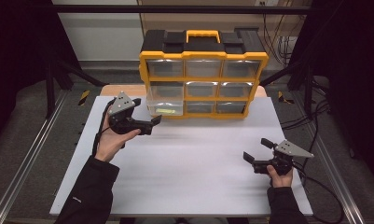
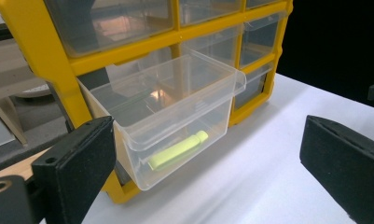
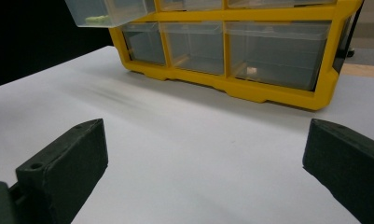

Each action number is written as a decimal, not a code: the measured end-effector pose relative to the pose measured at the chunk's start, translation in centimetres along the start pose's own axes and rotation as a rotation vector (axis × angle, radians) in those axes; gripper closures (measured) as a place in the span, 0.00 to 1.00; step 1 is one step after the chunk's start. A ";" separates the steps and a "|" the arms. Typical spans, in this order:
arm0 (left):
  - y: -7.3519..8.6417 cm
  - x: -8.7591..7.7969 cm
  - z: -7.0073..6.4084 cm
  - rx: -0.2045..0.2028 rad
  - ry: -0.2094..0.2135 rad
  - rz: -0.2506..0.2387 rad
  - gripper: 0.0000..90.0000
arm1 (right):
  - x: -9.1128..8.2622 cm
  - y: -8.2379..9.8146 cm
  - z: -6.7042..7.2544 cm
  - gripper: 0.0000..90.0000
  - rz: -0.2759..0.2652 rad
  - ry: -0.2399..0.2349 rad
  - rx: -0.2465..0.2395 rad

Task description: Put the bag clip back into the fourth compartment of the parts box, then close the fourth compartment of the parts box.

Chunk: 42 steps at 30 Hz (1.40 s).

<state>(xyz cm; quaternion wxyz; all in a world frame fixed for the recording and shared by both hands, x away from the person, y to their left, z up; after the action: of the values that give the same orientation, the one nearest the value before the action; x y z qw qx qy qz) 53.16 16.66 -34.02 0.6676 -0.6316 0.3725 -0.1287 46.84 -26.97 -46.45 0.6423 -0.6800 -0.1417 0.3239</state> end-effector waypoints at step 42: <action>3.3 1.5 -0.7 -0.018 -0.015 0.029 0.40 | 0.0 0.0 0.0 0.01 0.000 0.000 0.000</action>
<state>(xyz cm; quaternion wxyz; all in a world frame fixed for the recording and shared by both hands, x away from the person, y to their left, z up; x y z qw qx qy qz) 52.76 15.68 -37.53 0.6664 -0.6331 0.3780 -0.1109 46.84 -26.96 -46.46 0.6423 -0.6800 -0.1418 0.3237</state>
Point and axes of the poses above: each handheld gripper's, and its own axes: x roughly forward along the jaws, y roughly out of its underside, z roughly to its left, the point moved 3 cm from there along x, roughly forward along the jaws, and after that the axes turned 7 degrees about -x, right-handed, at the moved point
